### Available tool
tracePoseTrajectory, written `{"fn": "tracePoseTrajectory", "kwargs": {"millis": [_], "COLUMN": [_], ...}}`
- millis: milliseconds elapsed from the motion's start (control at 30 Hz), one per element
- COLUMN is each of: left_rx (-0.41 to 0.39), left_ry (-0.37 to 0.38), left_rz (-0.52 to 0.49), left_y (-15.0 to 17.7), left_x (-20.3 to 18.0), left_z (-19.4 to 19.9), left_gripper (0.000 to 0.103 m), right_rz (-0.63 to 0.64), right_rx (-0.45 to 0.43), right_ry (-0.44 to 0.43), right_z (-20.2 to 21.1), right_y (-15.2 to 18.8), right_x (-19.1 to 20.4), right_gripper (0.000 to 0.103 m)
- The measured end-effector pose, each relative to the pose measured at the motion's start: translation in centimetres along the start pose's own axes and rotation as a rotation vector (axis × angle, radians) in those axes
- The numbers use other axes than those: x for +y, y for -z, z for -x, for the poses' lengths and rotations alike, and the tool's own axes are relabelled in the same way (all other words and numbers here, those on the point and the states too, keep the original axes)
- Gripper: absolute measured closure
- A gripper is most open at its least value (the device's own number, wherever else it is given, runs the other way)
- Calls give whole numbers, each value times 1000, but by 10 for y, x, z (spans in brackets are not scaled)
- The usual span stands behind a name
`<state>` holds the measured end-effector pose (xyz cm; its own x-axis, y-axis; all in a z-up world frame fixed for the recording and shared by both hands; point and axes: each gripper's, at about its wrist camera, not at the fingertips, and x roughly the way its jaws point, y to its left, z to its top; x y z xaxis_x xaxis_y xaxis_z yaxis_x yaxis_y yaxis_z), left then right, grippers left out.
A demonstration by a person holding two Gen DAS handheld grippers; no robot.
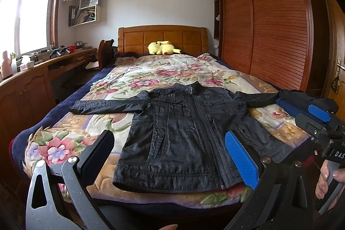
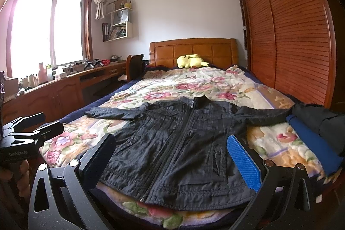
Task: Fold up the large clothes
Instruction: 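Move the left gripper toward the cuff of the sleeve nearest it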
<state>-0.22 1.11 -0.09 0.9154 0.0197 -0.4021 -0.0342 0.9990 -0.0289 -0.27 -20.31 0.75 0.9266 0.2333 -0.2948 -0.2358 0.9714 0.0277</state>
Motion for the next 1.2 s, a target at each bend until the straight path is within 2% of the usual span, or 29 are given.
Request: {"fn": "tracePoseTrajectory", "kwargs": {"millis": [600, 1200], "left_rx": [50, 113], "left_ry": [-59, -114], "left_rz": [16, 29], "left_y": [11, 33], "left_x": [40, 85], "left_z": [-39, -87], "left_gripper": [0, 0], "right_rz": [22, 57], "right_rx": [52, 110], "right_ry": [-35, -107], "right_z": [-29, -81], "right_y": [-6, -4], "right_x": [6, 13], "right_gripper": [0, 0]}}
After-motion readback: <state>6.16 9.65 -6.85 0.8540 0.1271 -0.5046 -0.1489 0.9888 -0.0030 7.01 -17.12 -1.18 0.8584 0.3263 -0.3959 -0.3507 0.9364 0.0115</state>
